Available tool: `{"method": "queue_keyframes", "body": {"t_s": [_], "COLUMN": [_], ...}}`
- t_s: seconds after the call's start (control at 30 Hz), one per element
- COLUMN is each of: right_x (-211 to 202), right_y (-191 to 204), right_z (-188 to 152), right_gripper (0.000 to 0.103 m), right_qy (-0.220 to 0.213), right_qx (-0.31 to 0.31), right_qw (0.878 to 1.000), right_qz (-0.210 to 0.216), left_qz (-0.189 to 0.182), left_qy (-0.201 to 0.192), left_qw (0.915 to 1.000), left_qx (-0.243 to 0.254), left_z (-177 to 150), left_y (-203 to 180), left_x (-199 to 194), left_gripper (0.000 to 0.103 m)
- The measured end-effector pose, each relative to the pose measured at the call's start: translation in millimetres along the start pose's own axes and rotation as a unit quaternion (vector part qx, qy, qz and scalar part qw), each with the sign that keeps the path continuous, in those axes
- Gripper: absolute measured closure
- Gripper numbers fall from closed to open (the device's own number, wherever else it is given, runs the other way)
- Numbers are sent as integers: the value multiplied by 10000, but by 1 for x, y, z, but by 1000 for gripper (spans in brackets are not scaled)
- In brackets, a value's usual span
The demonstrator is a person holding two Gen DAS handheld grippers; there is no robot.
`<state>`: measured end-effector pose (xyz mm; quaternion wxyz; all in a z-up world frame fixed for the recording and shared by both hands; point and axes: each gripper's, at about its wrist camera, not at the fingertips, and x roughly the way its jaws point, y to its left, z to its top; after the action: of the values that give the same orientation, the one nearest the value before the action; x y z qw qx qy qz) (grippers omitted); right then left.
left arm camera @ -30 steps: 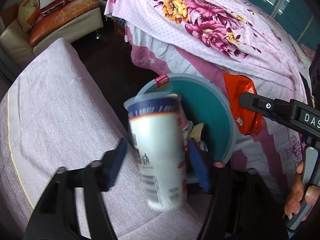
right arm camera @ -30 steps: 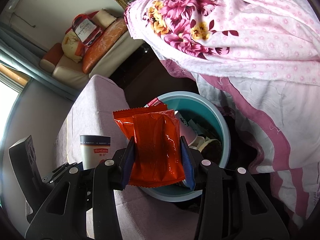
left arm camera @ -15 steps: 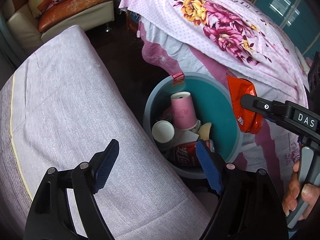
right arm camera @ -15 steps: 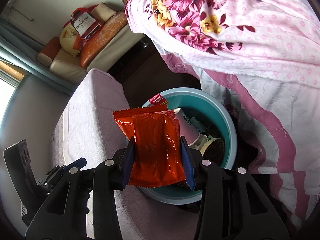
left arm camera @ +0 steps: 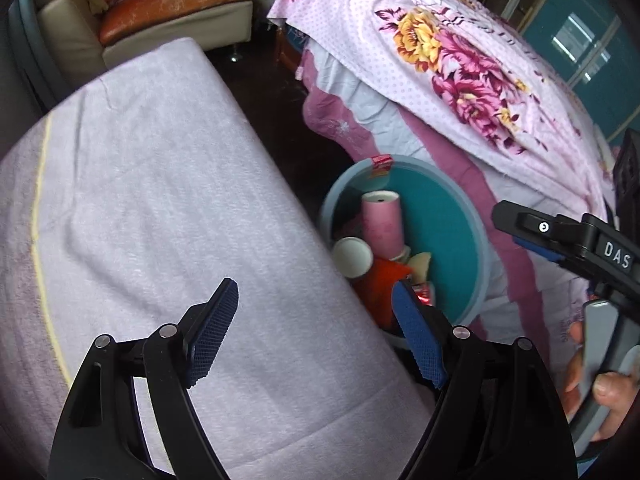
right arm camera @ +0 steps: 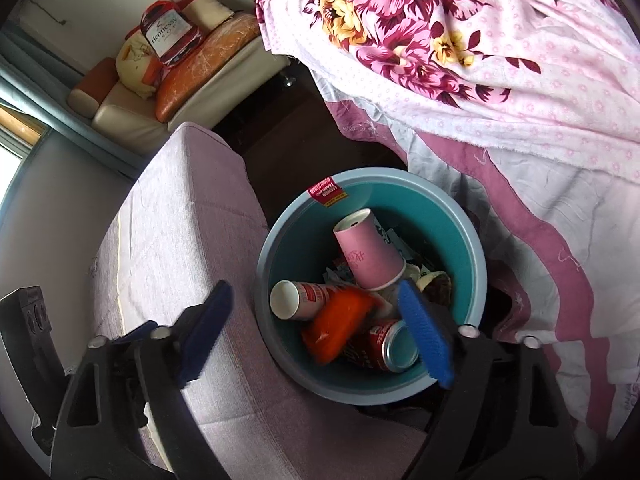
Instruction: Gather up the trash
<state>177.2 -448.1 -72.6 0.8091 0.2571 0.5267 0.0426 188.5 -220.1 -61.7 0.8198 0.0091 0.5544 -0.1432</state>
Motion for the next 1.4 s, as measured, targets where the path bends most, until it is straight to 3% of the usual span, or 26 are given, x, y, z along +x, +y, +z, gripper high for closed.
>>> {"method": "queue_keyframes", "body": {"t_s": [0.07,0.17,0.43,0.47,0.73,1.4], "right_x": [-3,-7,-27,-27,-49,-83], "right_y": [8,17,46,47,69,108], "right_z": [-3,-9,-26,-27,-46,-86], "right_gripper": [18,17,7,7,7,7], "right_qy": [-24,4,-119,-127,-302,-546], "right_qx": [-175,-331,-816,-834,-1169,-1836], "right_qw": [9997,9992,9954,9952,9896,9786], "right_qz": [-173,-243,-492,-499,-786,-754], "left_qz": [76,133,152,148,184,283], "left_qy": [-28,-144,-227,-233,-402,-756], "left_qw": [10000,9998,9992,9991,9980,9950], "left_qx": [-32,-94,-288,-323,-450,-582], "left_z": [-2,-6,-17,-19,-38,-76], "left_y": [4,10,28,31,48,62], "left_x": [-5,-13,-34,-36,-57,-102], "left_gripper": [21,11,9,4,4,4]}}
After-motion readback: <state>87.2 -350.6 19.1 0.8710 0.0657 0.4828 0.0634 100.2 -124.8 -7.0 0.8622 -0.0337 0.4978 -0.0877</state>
